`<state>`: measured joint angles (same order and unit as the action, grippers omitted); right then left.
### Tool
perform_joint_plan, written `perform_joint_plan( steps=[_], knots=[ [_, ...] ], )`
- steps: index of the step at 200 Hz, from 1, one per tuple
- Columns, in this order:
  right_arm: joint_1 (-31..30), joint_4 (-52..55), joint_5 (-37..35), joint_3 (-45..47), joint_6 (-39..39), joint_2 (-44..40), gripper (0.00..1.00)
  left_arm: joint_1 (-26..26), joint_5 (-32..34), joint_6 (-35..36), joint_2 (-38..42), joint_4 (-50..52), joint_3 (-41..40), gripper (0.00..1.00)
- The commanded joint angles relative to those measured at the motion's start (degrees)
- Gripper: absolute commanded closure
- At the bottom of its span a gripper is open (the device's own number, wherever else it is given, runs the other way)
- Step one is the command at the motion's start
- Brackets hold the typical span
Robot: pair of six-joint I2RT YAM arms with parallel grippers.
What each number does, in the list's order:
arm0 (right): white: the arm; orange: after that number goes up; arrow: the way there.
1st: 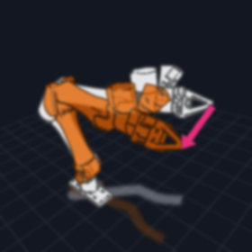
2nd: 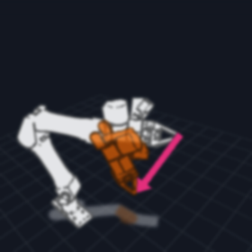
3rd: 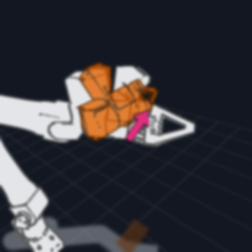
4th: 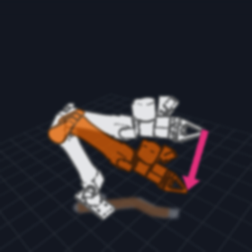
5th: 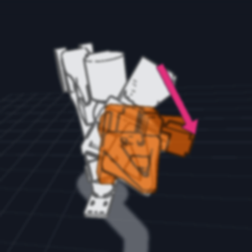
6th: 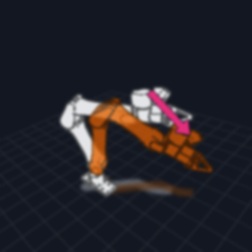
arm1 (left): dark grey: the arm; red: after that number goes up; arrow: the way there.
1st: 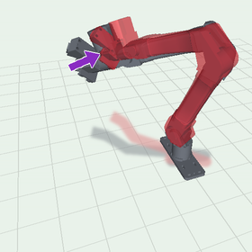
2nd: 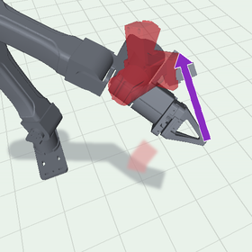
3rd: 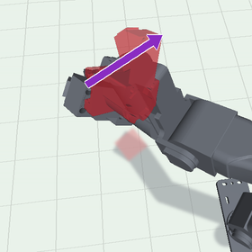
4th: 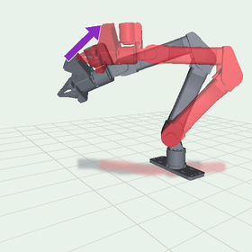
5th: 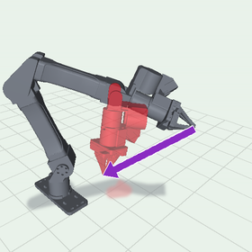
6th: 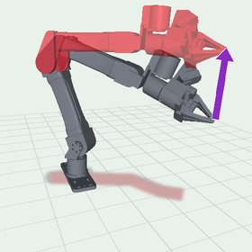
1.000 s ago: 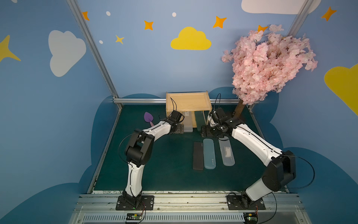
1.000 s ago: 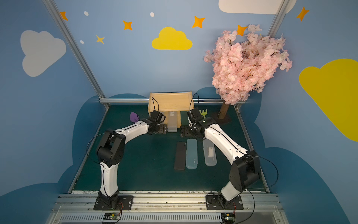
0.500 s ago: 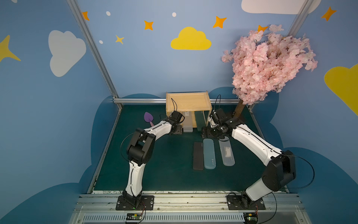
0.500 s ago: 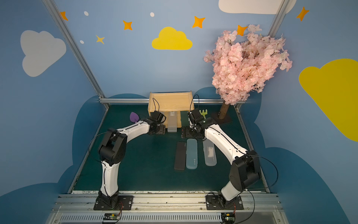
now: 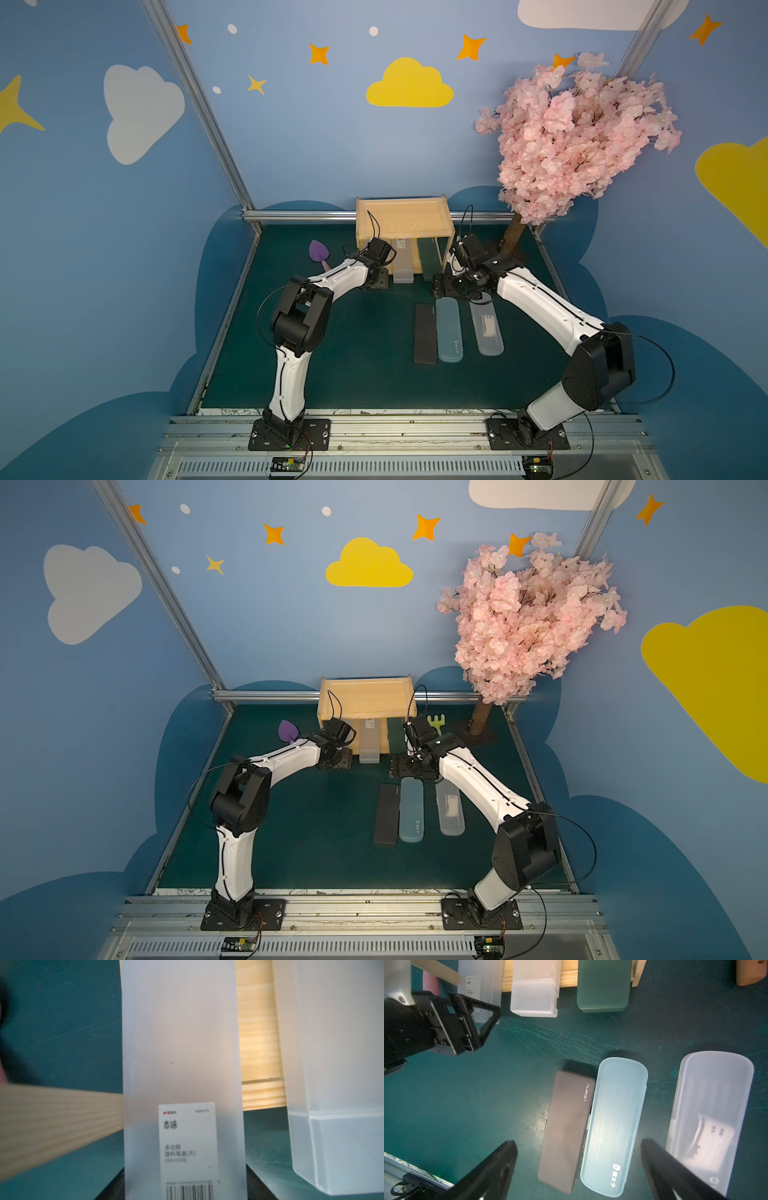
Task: Remove the pencil cases from the shelf
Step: Pick up the pencil case from the shelf, then place the pencil case at the center of the board.
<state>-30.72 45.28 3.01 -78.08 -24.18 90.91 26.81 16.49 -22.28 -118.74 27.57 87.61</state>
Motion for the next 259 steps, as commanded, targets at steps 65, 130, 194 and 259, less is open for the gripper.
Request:
perform_joint_plan(
  steps=[65, 130, 194, 259],
  knots=[
    [-0.4, 0.3, 1.5, 1.6, 0.1, -5.5, 0.02, 5.1, 2.6, -3.5, 15.1, 8.4, -7.6, 0.33],
    [-2.4, 3.4, 2.1, 5.4, -2.4, -14.9, 0.02, 13.8, 7.1, -12.0, 32.5, 14.6, -19.3, 0.33],
    [-8.1, 10.4, -1.9, 7.6, -6.6, -25.2, 0.02, 24.5, 7.2, -21.8, 44.0, 14.3, -32.2, 0.34],
    [-10.4, 11.6, -4.4, 6.9, -8.1, -26.7, 0.02, 28.7, 5.7, -30.2, 36.6, 7.2, -36.8, 0.34]
  ],
)
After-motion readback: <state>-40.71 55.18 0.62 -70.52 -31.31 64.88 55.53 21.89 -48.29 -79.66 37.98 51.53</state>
